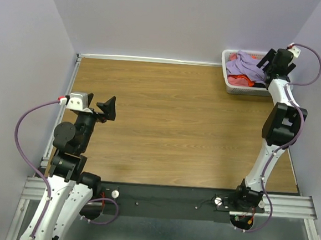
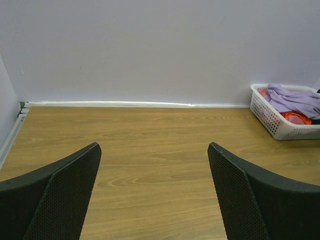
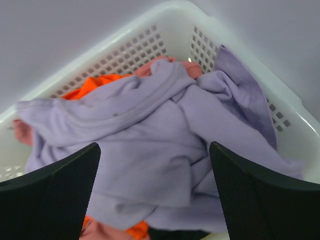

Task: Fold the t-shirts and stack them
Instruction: Grab the tshirt from the pile

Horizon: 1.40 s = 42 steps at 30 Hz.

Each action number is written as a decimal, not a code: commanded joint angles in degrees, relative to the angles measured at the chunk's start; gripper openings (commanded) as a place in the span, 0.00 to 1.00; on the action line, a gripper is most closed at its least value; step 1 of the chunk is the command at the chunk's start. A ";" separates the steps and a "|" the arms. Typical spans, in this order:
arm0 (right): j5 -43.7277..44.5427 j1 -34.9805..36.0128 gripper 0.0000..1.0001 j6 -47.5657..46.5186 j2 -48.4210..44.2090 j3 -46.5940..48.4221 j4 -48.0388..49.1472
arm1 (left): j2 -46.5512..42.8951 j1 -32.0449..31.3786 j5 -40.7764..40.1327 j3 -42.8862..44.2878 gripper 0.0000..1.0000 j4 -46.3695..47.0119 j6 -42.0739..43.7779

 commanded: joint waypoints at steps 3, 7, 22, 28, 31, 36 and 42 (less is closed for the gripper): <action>-11.50 -2.86 0.95 4.21 9.55 7.54 -0.44 | 0.19 0.43 1.09 2.07 0.95 -3.92 -2.71; -21.69 -3.30 0.93 4.47 12.97 10.89 -0.44 | 0.10 0.43 1.09 2.42 0.94 -4.27 -4.90; -40.43 -2.95 0.00 -2.11 -1.33 3.25 -0.53 | 5.99 0.43 5.65 1.19 0.94 2.84 -6.84; -37.62 -2.95 0.01 -5.81 -9.94 -1.06 -1.05 | 11.08 0.43 8.56 0.84 0.94 8.73 -6.40; -38.32 -2.95 0.00 -6.43 -14.33 -3.43 -1.05 | 13.11 0.43 9.35 0.93 0.94 11.98 -6.05; -37.88 -2.95 0.00 -7.75 -18.82 -6.33 -1.67 | 15.83 0.43 10.76 1.28 0.94 14.18 -5.70; -45.34 -2.69 0.00 -5.56 -24.98 -9.23 -2.11 | 17.41 0.43 11.73 1.54 0.94 15.85 -5.35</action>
